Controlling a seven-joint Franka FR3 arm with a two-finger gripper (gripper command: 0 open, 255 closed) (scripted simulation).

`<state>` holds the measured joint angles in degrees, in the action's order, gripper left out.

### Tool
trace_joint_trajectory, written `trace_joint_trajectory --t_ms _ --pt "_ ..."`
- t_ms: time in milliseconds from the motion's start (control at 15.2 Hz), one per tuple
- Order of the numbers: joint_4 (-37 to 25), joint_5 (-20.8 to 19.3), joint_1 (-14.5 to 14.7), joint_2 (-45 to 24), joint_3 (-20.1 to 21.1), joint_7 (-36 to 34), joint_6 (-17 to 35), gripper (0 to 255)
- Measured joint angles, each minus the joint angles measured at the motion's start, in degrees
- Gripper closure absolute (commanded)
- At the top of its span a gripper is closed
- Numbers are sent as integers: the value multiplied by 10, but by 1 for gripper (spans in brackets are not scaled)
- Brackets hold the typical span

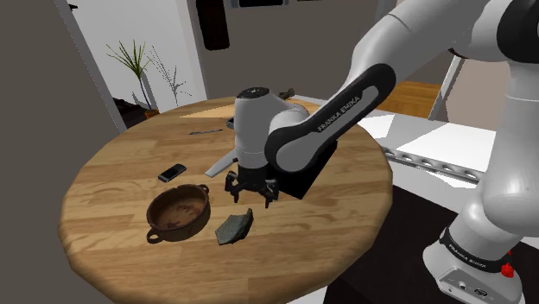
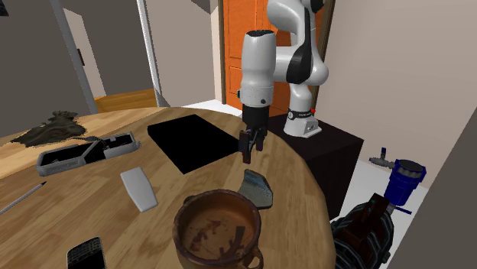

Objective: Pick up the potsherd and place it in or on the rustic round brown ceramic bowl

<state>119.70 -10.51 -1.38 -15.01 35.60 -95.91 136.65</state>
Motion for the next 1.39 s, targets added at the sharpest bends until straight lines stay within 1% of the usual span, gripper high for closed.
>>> trace_joint_trajectory --t_ms 198,528,924,990,1386 --pt "-18 -26 17 -37 -13 -30 13 0" --pt "-17 -51 29 -67 -27 -47 39 0" --pt "-17 -55 31 -71 -30 -50 44 0" --pt "-17 -55 31 -71 -30 -50 44 255" --pt "-17 -55 31 -71 -30 -50 44 255"
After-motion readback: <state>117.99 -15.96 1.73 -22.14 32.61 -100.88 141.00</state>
